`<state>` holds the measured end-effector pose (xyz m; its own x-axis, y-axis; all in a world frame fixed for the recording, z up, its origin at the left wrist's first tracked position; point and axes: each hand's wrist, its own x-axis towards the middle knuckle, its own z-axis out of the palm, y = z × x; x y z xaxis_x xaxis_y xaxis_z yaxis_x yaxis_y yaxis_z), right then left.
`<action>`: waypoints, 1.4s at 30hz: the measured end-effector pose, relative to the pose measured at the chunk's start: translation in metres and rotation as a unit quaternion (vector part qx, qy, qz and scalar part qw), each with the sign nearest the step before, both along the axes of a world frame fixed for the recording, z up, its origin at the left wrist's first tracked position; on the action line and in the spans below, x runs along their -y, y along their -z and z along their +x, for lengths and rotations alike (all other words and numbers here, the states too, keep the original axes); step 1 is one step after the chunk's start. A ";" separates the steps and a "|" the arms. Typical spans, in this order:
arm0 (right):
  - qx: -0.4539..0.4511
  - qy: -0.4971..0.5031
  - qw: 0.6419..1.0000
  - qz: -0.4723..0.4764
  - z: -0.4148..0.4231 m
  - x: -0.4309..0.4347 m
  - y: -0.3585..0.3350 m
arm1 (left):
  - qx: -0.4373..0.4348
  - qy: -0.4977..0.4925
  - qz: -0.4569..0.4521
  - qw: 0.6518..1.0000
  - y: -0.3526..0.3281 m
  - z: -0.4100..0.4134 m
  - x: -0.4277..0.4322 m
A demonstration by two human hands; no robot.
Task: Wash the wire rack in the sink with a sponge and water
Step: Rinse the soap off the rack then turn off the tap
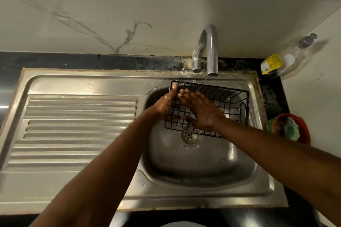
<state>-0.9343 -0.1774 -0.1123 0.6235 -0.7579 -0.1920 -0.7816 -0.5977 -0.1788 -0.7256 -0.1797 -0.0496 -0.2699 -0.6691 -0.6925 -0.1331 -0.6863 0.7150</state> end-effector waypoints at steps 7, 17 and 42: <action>0.141 0.046 0.987 0.069 -0.009 0.003 0.001 | -0.002 -0.043 0.028 0.999 0.015 0.010 -0.005; 0.119 0.168 0.974 0.093 0.030 0.005 -0.026 | -0.032 0.026 0.055 0.998 0.004 -0.012 -0.014; 0.051 0.077 0.994 -0.063 0.036 -0.005 -0.022 | -0.021 -0.035 -0.045 0.998 -0.007 -0.004 -0.010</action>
